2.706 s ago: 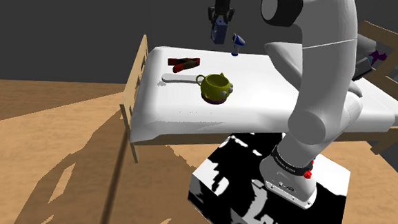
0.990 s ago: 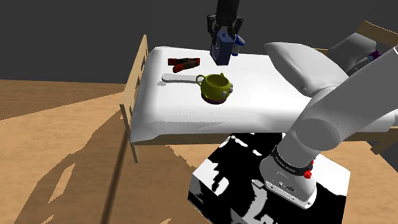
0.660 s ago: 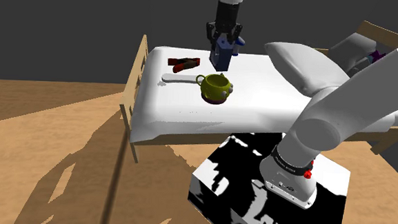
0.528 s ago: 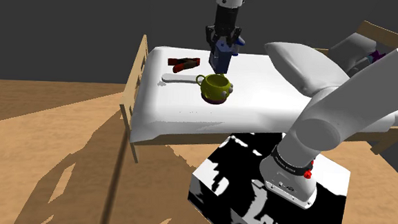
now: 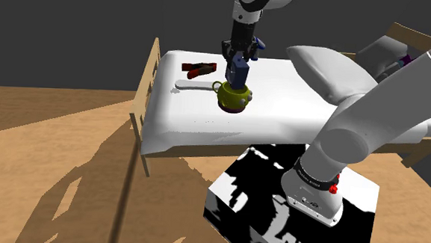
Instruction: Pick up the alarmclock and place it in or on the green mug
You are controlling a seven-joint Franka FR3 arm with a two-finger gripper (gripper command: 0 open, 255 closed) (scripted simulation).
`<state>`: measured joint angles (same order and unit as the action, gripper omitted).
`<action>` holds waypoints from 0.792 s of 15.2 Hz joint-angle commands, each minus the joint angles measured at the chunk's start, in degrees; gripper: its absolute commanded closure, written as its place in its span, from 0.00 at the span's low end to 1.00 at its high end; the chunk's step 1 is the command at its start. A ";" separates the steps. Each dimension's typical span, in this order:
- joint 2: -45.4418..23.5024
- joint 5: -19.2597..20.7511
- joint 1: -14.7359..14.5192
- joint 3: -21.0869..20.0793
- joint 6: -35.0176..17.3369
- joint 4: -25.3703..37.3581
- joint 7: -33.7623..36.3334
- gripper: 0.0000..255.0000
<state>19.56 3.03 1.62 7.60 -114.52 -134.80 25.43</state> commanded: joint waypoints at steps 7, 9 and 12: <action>-0.77 -0.03 -0.04 0.05 -2.29 -1.48 0.05 1.00; -0.77 -0.03 -0.04 0.05 -2.29 -1.48 0.05 1.00; -0.84 -0.03 -0.03 0.07 -2.27 -1.40 0.02 0.00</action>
<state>18.75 3.00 1.59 7.67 -116.80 -136.17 25.45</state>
